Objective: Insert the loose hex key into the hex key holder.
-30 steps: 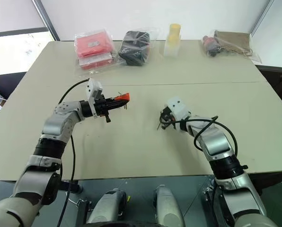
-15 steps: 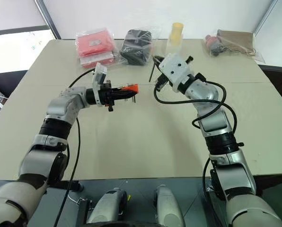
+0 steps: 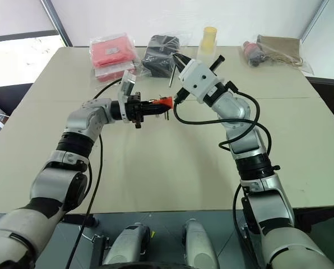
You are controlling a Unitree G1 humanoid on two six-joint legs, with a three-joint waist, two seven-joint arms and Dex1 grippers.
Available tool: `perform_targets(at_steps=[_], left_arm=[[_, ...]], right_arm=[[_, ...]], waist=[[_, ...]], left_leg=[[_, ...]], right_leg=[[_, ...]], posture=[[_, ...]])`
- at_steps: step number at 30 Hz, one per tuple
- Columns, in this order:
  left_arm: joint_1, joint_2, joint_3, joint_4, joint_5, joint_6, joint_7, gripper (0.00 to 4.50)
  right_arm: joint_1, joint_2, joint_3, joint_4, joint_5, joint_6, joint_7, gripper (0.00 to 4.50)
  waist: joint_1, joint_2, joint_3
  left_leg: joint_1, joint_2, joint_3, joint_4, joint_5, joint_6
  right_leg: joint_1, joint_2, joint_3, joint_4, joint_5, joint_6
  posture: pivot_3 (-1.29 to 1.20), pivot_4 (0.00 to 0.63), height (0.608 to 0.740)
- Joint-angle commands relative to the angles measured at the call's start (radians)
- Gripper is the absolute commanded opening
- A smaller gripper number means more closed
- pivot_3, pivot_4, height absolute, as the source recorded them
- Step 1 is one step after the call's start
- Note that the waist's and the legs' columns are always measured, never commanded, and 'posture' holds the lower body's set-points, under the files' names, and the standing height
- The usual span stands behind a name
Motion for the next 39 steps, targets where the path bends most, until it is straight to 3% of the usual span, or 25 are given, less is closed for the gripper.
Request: perform_targets(at_steps=[1, 39], left_arm=[[-0.04, -0.005, 0.029, 0.021, 0.006, -0.055, 0.019, 0.0], [-0.05, -0.008, 0.069, -0.006, -0.026, -0.002, 0.015, 0.0]], right_arm=[[-0.007, 0.005, -0.009, -0.058, 0.002, -0.016, 0.0, 0.1], [0.032, -0.015, 0.001, 0.003, -0.023, -0.103, 0.015, 0.1]], waist=[[0.0, 0.0, 0.0], [-0.001, 0.0, 0.0]], left_leg=[[0.0, 0.0, 0.0, 0.0, 0.0, 0.0], [0.0, 0.0, 0.0, 0.0, 0.0, 0.0]], right_leg=[[0.0, 0.0, 0.0, 0.0, 0.0, 0.0], [0.0, 0.0, 0.0, 0.0, 0.0, 0.0]], posture=[[0.0, 0.15, 0.74], [0.0, 0.15, 0.74]])
